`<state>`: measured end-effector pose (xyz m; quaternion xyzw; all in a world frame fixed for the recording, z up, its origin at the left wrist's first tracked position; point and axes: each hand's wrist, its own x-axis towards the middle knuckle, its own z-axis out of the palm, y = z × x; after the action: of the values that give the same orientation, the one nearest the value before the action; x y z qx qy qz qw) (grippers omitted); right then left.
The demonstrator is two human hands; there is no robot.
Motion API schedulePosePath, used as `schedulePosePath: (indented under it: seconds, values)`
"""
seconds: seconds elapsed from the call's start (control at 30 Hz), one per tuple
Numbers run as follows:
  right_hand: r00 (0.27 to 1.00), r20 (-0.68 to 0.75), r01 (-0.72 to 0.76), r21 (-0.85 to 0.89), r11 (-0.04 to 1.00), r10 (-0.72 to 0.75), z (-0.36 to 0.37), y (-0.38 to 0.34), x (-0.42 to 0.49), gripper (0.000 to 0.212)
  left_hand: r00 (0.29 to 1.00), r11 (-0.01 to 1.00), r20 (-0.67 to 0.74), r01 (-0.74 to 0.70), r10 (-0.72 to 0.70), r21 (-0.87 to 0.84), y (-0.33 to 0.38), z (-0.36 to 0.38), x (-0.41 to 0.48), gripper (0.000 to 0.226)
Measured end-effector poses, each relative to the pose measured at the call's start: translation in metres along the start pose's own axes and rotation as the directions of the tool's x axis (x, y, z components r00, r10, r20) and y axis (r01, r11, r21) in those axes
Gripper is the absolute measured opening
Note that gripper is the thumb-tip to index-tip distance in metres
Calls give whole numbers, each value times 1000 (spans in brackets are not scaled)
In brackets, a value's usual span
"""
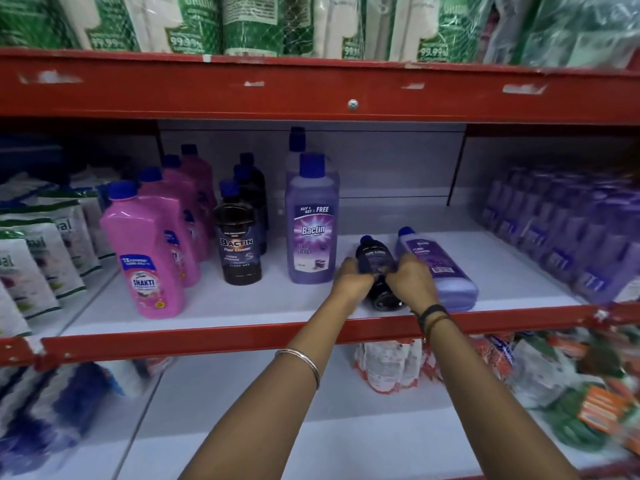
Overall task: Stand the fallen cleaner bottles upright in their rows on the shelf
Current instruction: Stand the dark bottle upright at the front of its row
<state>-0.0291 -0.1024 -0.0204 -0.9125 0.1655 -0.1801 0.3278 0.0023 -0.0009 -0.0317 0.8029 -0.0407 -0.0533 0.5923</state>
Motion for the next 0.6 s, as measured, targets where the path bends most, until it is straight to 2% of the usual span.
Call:
schedulePosePath:
  seconds: [0.13, 0.23, 0.3, 0.47, 0.6]
  values:
    - [998, -48, 56, 185, 981, -48, -5, 9, -4, 26, 989, 980, 49, -134, 143, -149, 8, -13, -18, 46]
    - [996, -33, 86, 426, 900, -80, -12, 4, -20, 30, 953, 951, 64, -286, 295, -118, 17, -27, -30, 53]
    - [993, -60, 120, 539, 834, -104, -13, -4, -32, 32, 935, 935, 67, -339, 347, -106, 18, -42, -36, 56]
    - [977, -119, 213, 598, 773, -177, 0, -34, -55, 45, 900, 898, -59, -436, 432, -63, 7, -84, -56, 50]
    - [965, -117, 254, 648, 718, -236, 25, -71, -74, 44, 877, 887, -164, -460, 451, -23, -11, -124, -66, 49]
